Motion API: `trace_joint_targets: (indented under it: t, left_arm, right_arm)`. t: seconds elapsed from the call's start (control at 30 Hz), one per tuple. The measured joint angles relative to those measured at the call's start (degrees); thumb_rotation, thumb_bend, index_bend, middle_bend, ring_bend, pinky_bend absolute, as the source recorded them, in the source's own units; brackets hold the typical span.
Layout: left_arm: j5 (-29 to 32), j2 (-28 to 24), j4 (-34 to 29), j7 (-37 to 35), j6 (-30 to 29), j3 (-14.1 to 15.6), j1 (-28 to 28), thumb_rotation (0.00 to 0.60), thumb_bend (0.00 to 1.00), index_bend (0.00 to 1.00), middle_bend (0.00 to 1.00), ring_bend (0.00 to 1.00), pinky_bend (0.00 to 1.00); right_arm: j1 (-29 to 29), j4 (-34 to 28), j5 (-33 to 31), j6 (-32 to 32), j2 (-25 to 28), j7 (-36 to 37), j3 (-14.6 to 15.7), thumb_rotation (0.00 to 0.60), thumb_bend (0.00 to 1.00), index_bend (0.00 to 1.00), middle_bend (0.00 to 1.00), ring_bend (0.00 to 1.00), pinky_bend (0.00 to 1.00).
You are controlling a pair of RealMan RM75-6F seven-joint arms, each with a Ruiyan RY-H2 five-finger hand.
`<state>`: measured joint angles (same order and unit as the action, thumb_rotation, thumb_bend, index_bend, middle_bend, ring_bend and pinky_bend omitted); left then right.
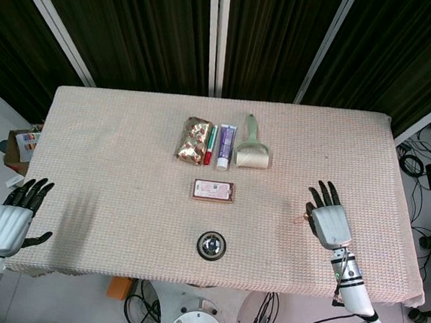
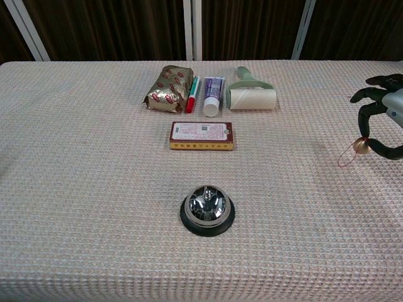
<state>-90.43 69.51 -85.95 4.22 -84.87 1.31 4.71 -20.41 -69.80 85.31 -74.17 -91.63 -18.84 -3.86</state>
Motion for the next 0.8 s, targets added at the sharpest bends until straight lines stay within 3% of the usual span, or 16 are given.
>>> trace_joint_targets:
  t: [0.43,0.53,0.63,0.73,0.8]
  left_arm:
    - [-0.1,0.2,0.5,-0.7,0.4,-0.1,0.4,0.600,0.10,0.08,0.06,0.04,0.17]
    - [-0.2,0.2,0.6,-0.8,0.2,0.0,0.3,0.600,0.10,0.08,0.06,0.04,0.17]
    - [-0.1,0.1,0.6,-0.8,0.2,0.0,0.3,0.600,0.10,0.08,0.06,0.04,0.17]
    - [-0.2,0.0,0.6,-0.9,-0.1,0.0,0.2,0.600,0.10,0.08,0.06,0.04,0.17]
    - [-0.5,0.0,0.6,-1.0,-0.4,0.0,0.2,0.600,0.10,0.08,0.06,0.04,0.17]
  right_arm:
    - [0.0,3.0,-1.3,1.9,-1.8,2.7,0.2,0.600,0.44,0.80,0.19,0.00,0.00]
    - [0.1,2.9,-1.5,2.4,-1.7,2.4,0.4,0.600,0.39,0.76,0.18,0.00,0.00]
    - [0.0,2.7,-1.5,2.7,-1.4,2.5,0.5,0.600,0.30,0.54,0.14,0.00,0.00]
    - [0.0,2.1,-1.5,3.6,-0.6,2.9,0.9,0.600,0.19,0.14,0.04,0.00,0.00]
    - [0.0,1.2,-1.7,4.2,0.1,3.5,1.1,0.600,0.17,0.01,0.00,0.00,0.00]
